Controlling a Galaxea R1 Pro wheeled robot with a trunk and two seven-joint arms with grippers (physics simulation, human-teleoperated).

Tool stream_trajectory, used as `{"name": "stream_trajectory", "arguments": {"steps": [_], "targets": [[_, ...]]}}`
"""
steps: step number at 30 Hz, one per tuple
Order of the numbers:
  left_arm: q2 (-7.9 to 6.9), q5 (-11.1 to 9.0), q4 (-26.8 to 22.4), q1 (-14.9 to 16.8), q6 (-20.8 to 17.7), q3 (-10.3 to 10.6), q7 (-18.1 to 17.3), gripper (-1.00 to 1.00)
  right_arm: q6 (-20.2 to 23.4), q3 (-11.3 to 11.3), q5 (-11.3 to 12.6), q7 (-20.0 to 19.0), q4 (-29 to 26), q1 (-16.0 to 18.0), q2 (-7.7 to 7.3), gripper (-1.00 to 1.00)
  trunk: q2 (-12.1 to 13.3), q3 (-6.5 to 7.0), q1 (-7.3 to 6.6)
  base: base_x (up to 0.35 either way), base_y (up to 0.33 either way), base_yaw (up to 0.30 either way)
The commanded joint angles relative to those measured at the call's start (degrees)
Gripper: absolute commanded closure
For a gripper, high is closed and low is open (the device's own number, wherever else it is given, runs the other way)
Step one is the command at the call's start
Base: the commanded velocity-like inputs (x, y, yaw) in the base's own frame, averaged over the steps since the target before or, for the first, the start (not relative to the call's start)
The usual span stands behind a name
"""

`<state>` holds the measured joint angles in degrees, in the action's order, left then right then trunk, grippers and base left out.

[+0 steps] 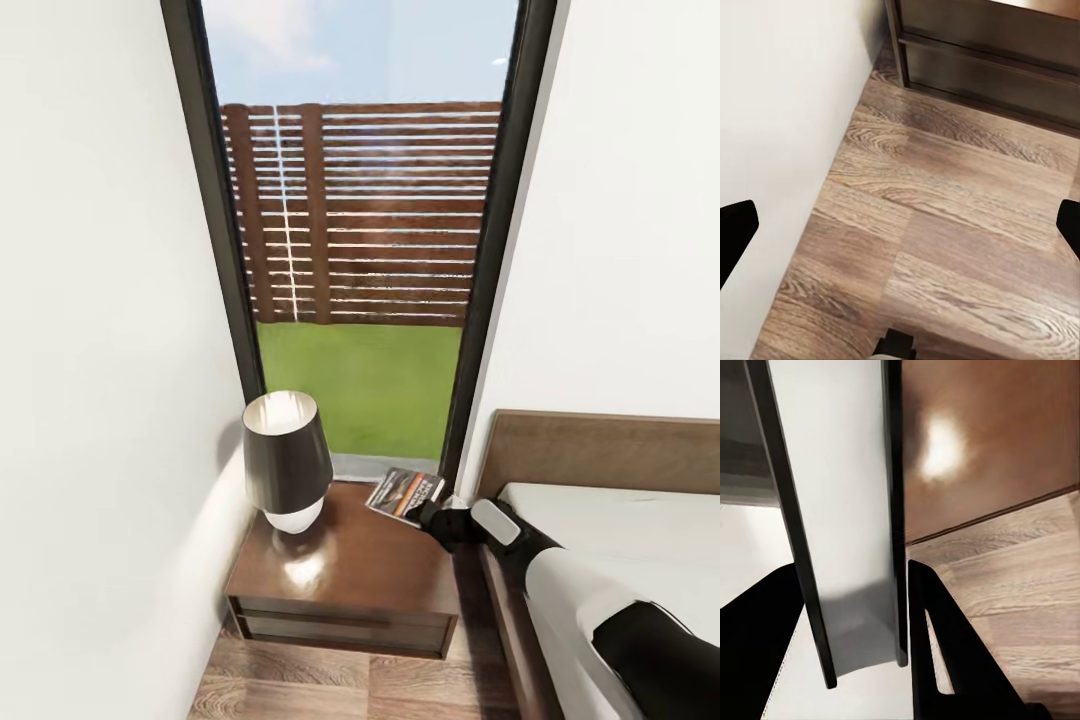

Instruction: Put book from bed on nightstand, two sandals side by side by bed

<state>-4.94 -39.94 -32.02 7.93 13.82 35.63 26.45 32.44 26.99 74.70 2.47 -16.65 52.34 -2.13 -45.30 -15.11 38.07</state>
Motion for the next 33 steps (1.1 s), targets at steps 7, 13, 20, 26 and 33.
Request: {"name": "stream_trajectory", "arguments": {"steps": [7, 13, 20, 26, 33], "targets": [[-0.07, -0.58, -0.06, 0.07, 0.33, 0.51, 0.36, -1.0, 2.03, 0.4, 3.93, 1.95, -0.06, 0.04, -1.34, 1.0, -2.89, -1.34, 1.55, 0.0, 0.0, 0.0], [-0.07, -0.58, -0.06, 0.07, 0.33, 0.5, 0.36, -1.0, 2.77, 0.36, 4.75, 2.52, -0.05, 0.04, -1.81, 1.0, -5.3, -2.42, 2.87, 0.0, 0.0, 0.0], [-0.07, -0.58, -0.06, 0.07, 0.33, 0.49, 0.36, -1.0, 4.45, 0.41, 7.19, 2.43, -0.05, 0.04, -2.52, 1.0, -8.1, -3.68, 4.41, 0.0, 0.0, 0.0], [-0.07, -0.58, -0.06, 0.07, 0.33, 0.51, 0.36, -1.0, 5.9, 0.43, 8.73, 2.38, -0.05, 0.04, -3.2, 1.0, -10.51, -4.75, 5.73, 0.0, 0.0, 0.0], [-0.07, -0.58, -0.06, 0.07, 0.33, 0.55, 0.36, -1.0, 7.68, 0.4, 9.21, 2.32, -0.06, 0.04, -4.11, 1.0, -13.32, -6.01, 7.27, 0.0, 0.0, 0.0]]}}
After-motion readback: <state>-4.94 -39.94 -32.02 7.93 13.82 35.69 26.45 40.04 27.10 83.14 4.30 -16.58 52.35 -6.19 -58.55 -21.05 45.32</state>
